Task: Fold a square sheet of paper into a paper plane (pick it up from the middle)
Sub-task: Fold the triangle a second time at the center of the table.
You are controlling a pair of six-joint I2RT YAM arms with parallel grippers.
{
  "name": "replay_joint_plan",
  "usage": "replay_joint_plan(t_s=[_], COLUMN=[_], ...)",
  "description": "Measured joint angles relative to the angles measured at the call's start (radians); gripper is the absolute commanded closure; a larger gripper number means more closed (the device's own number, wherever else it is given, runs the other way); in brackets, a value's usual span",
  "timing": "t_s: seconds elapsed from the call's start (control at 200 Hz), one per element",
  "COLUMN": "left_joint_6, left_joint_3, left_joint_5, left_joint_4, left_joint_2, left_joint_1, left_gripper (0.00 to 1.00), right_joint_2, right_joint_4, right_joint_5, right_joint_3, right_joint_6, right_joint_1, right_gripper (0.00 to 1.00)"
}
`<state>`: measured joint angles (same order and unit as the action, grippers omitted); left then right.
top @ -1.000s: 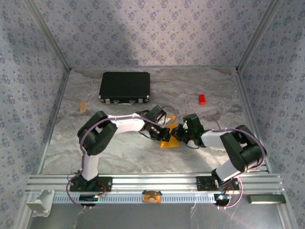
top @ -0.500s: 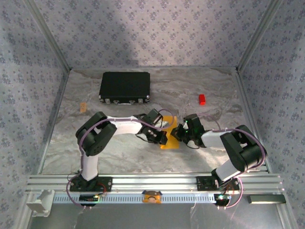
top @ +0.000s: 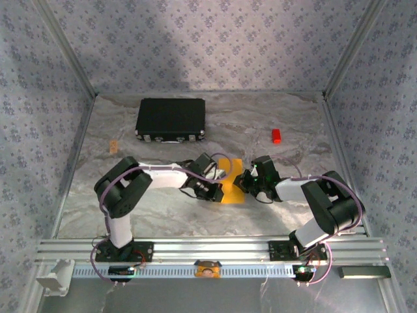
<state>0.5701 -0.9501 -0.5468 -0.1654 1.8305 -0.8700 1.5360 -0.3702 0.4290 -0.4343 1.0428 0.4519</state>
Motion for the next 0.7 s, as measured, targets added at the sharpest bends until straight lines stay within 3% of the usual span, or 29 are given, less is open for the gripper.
replay_joint_plan(t_s=[0.385,0.7], left_joint_6=[0.011,0.027], left_joint_3=[0.081,-0.025], left_joint_5=[0.046,0.019], left_joint_4=[-0.023,0.025], left_joint_2=[-0.171,-0.097], left_joint_1=[0.004,0.061], left_gripper=[1.0,1.0], right_joint_2=[0.0,-0.001], right_joint_4=[0.001,0.003], right_joint_5=[0.001,0.001], right_joint_3=[0.0,0.0], right_joint_6=[0.0,0.0], right_joint_1=[-0.002,-0.002], right_gripper=[0.99,0.99])
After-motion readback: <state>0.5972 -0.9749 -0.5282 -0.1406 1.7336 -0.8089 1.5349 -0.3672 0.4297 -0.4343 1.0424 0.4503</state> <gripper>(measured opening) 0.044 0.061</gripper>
